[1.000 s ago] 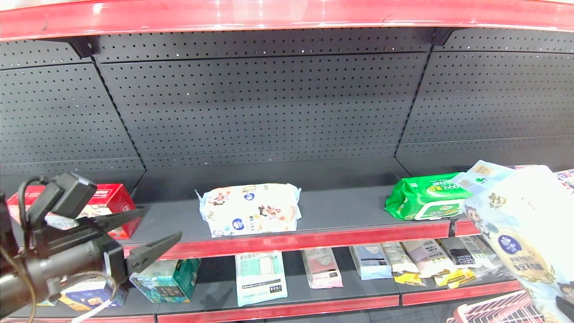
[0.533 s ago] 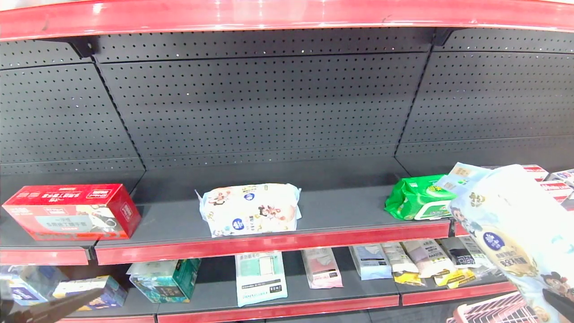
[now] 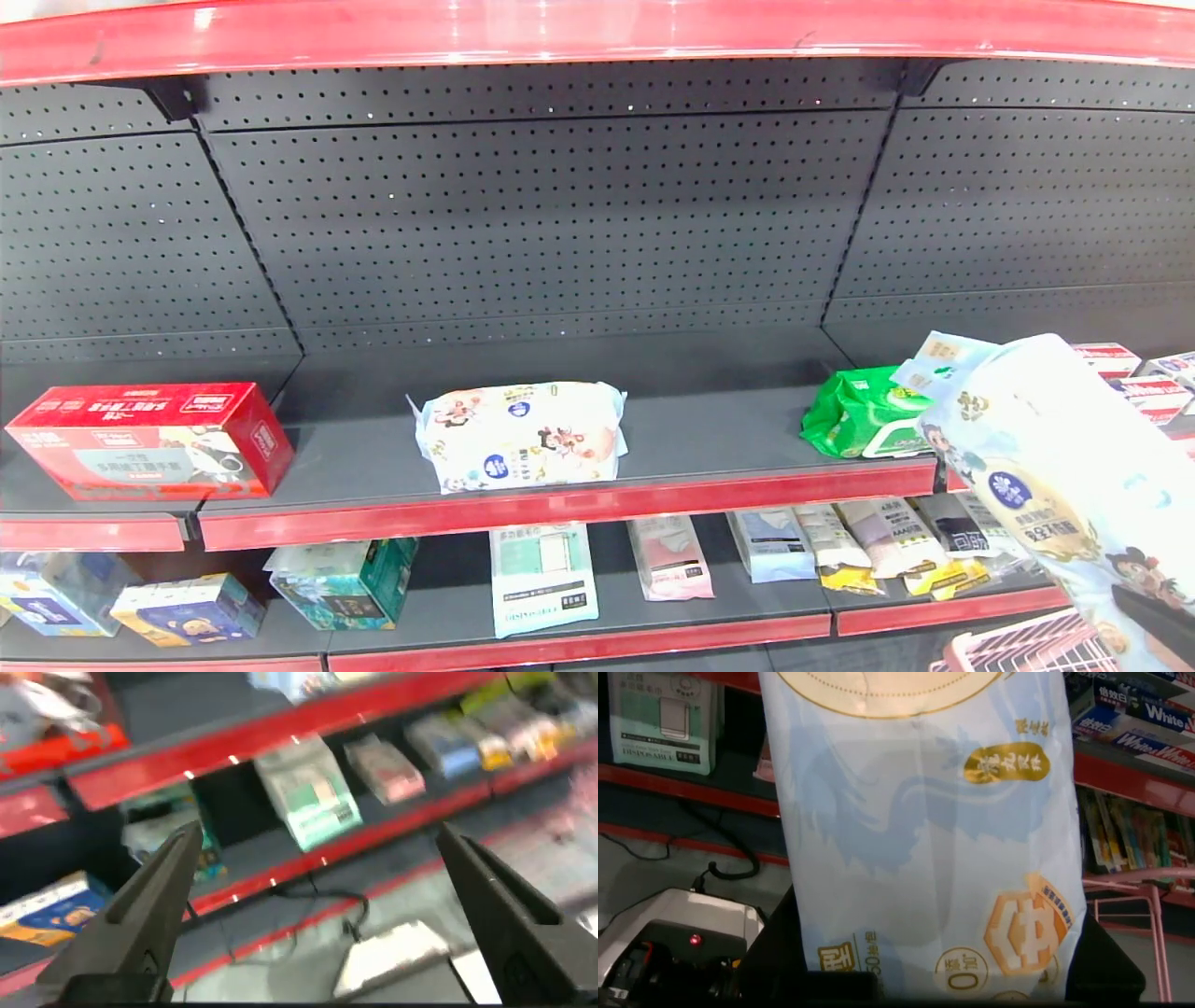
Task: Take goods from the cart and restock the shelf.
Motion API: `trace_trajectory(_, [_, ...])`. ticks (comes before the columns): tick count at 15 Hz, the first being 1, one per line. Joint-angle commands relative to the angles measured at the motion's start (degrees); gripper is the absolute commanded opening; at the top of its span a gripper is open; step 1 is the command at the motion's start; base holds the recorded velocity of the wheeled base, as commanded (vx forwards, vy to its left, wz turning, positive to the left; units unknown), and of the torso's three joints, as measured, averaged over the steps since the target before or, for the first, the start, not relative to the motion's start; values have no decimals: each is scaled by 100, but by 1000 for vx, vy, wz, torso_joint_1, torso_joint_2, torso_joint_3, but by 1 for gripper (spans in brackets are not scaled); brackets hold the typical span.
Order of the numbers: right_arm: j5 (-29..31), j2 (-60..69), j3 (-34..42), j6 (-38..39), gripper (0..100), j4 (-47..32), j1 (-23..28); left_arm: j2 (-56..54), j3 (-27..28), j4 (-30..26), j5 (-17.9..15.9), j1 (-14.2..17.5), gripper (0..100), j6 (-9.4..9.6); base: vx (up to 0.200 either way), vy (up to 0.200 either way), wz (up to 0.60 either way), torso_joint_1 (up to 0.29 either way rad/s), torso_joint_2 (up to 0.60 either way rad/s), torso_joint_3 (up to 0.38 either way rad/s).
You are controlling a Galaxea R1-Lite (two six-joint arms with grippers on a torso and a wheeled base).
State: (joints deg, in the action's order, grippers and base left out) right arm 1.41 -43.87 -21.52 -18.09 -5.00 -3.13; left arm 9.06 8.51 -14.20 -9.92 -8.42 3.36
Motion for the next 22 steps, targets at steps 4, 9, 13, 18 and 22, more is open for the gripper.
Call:
trace_trajectory(4, [-1, -614, -204, -1, 0, 465, -3, -334, 327, 172, -1293, -10, 100, -11, 0, 0, 0, 0, 0, 0])
trace_trajectory(9, [-1, -701, -248, -1, 0, 596, 6, -291, -332, 629, 1274, 25, 100, -644, 0, 0, 0, 0, 0, 0])
trace_trajectory(13, [-1, -693, -265, -1, 0, 596, 6, -334, -482, 919, 1221, -19, 100, -249, 0, 0, 0, 0, 0, 0])
trace_trajectory(18, [8, -666, -292, -1, 0, 596, 14, 105, -341, 1306, 2372, 7, 100, -477, 0, 0, 0, 0, 0, 0])
trace_trajectory(22, [8, -675, -283, -1, 0, 596, 6, 527, -332, 1315, 2724, 385, 100, -442, 0, 0, 0, 0, 0, 0])
